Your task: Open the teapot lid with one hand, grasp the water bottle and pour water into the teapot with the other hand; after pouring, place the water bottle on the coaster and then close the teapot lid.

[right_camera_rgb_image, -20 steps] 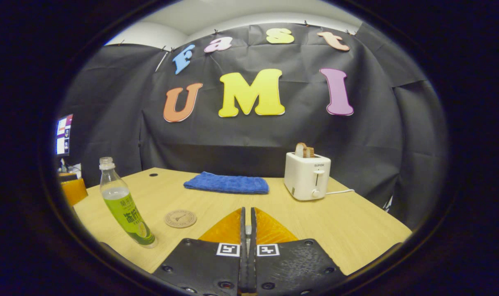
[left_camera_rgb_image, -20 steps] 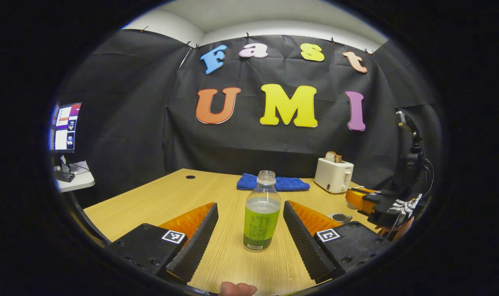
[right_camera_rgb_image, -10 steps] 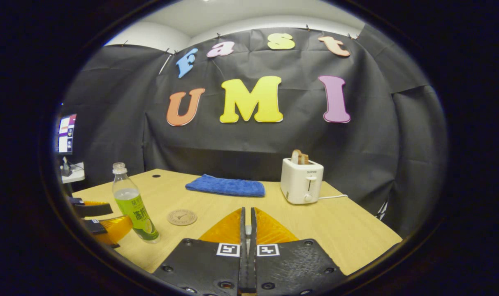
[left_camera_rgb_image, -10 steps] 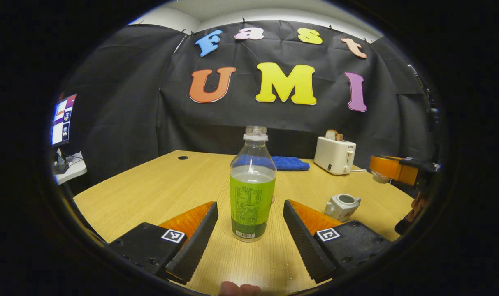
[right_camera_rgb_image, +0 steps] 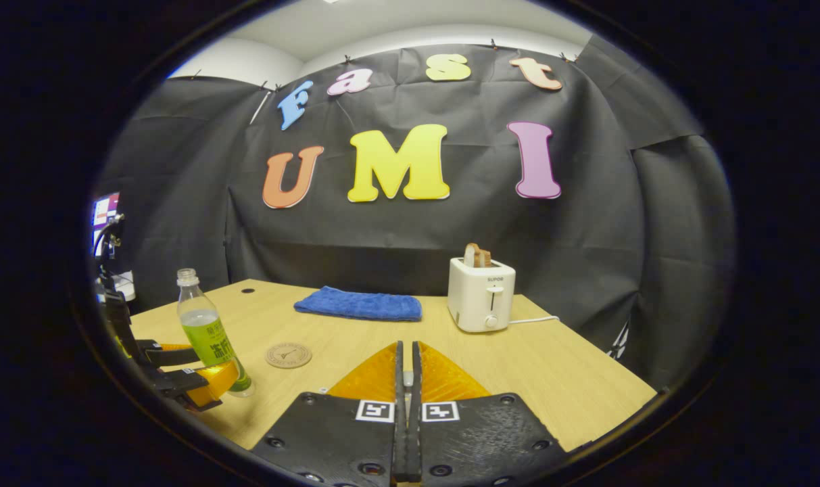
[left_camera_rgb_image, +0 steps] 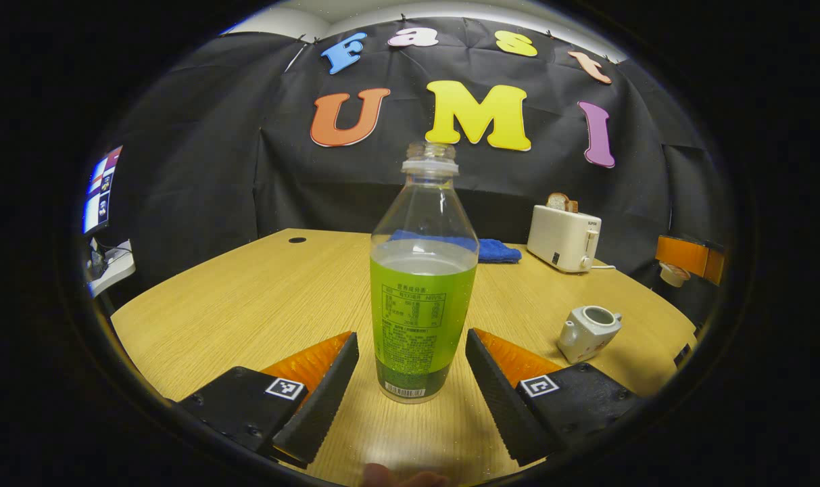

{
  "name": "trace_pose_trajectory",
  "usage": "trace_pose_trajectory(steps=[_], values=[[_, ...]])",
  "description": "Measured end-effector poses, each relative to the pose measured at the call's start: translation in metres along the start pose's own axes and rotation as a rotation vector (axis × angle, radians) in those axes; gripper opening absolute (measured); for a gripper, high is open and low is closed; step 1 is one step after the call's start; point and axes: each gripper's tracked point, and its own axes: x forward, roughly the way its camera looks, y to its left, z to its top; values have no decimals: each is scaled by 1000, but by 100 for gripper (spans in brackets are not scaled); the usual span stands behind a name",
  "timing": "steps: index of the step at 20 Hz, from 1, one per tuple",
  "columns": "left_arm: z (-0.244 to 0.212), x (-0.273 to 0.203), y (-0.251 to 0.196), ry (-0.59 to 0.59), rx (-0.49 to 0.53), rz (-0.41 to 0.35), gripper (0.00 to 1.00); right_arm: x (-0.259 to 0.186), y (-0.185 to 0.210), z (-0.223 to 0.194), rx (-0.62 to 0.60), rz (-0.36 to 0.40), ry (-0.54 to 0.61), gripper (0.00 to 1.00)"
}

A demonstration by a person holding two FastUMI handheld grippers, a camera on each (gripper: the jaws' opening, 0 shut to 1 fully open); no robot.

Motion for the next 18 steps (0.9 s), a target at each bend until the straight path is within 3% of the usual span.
trace_pose_trajectory(steps=[2,5,8,15,18], values=[[1,0,1,5,-1,4,98,-1,0,-1,-1,1,4,0],[6,3,3,-8,16,16,86,0,-2,-4,-3,6,9,0],[8,4,11,16,79,41,79,1,-7,-4,1,9,12,0],[45,-7,35,-12,382,130,76,-1,-23,-7,12,15,17,0],[50,-10,44,15,566,171,76,-3,-29,-7,18,16,13,0]])
